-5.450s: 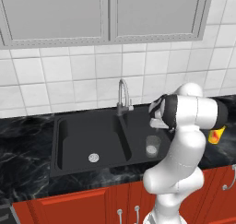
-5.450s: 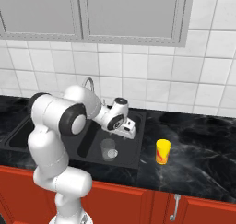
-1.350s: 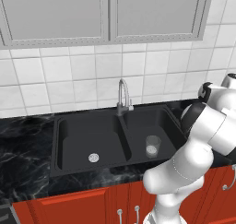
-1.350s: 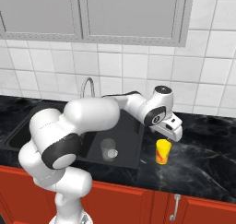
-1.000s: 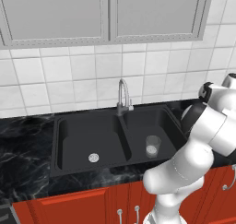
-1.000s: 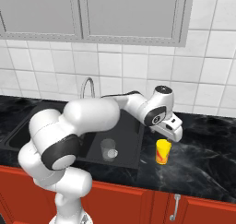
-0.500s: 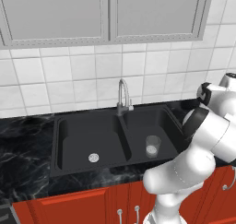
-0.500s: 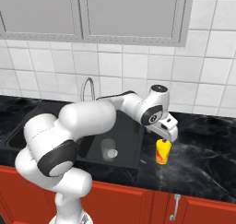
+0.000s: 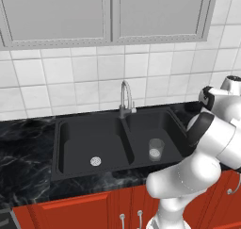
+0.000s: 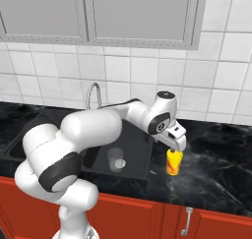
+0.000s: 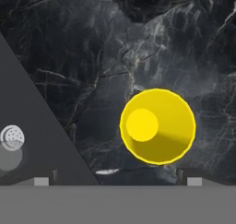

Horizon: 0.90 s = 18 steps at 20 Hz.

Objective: Move any existing items from the left basin to the right basin for drying. Then move the cup from the counter to the left basin of the sink for washing.

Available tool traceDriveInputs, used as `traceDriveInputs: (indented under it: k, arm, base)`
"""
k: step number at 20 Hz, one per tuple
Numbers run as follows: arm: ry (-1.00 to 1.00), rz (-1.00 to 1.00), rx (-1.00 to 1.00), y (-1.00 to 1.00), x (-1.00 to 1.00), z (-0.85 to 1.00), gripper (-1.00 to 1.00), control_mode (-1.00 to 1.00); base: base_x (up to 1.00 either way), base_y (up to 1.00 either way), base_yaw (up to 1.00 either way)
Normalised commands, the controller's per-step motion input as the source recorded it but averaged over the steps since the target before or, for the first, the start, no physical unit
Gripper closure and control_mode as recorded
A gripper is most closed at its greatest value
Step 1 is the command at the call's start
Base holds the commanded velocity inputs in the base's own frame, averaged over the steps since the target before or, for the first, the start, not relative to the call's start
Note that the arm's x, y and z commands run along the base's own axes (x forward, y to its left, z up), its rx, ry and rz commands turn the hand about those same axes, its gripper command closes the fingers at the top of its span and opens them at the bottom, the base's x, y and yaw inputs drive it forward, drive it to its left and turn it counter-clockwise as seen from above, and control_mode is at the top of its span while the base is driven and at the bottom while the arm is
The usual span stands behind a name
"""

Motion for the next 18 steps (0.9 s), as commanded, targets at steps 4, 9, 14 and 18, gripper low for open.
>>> traceDriveInputs:
  k: [4, 9, 14, 18]
  arm:
    - [0.00, 0.00, 0.00, 0.00, -0.02, -0.07, -1.00, -1.00]
    - [0.00, 0.00, 0.00, 0.00, 0.00, -0.09, -1.00, -1.00]
    - [0.00, 0.00, 0.00, 0.00, 0.00, -0.11, -1.00, -1.00]
    - [0.00, 0.00, 0.00, 0.00, 0.00, -0.12, -1.00, -1.00]
  base:
    - [0.00, 0.00, 0.00]
    - [0.00, 0.00, 0.00]
    - [0.00, 0.00, 0.00]
    - [0.00, 0.00, 0.00]
